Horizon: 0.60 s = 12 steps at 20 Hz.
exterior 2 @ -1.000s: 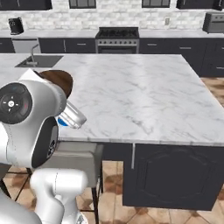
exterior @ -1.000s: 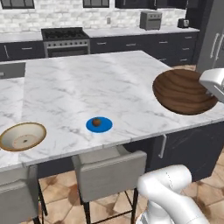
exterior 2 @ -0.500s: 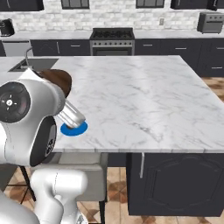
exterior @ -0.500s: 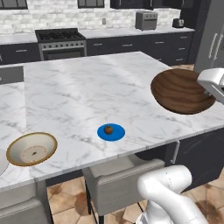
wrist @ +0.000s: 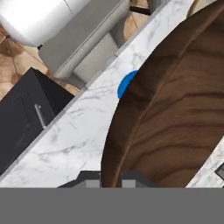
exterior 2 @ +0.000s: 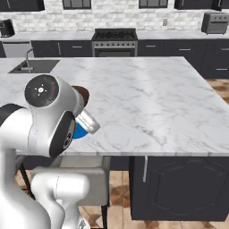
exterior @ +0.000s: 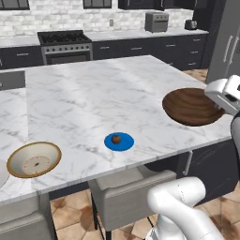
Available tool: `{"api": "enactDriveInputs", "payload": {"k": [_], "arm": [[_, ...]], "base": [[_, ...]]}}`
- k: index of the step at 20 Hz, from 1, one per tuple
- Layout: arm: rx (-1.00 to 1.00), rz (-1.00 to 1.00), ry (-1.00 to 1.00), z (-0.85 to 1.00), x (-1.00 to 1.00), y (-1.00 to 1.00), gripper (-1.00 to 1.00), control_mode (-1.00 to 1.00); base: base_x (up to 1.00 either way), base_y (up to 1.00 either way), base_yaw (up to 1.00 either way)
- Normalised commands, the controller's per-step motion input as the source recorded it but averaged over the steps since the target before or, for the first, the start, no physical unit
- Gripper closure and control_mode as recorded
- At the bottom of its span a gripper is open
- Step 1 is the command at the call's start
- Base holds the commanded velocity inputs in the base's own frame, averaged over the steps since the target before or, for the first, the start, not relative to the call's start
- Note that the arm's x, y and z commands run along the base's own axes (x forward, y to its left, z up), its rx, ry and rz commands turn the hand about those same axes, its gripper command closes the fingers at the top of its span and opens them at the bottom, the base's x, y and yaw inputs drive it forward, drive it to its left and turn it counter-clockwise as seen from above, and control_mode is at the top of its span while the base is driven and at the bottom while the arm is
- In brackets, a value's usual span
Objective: Take the smaller bowl and place it next to the appetizer plate on the dining counter , and place the larger bowl next to the plate with cooked food.
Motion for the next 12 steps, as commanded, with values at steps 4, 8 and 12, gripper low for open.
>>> {"api": "enactDriveInputs", "payload": {"k": [4,8,12], "arm": [[0.0,0.0,0.16,-0.61,0.5,-0.45,1.0,-1.0],[0.0,0.0,0.1,-0.51,0.43,-0.14,1.0,-1.0],[0.0,0.0,0.03,-0.57,0.42,0.0,1.0,-1.0]], "base": [[0.0,0.0,0.0],[0.0,0.0,0.0],[0.0,0.0,0.0]]}}
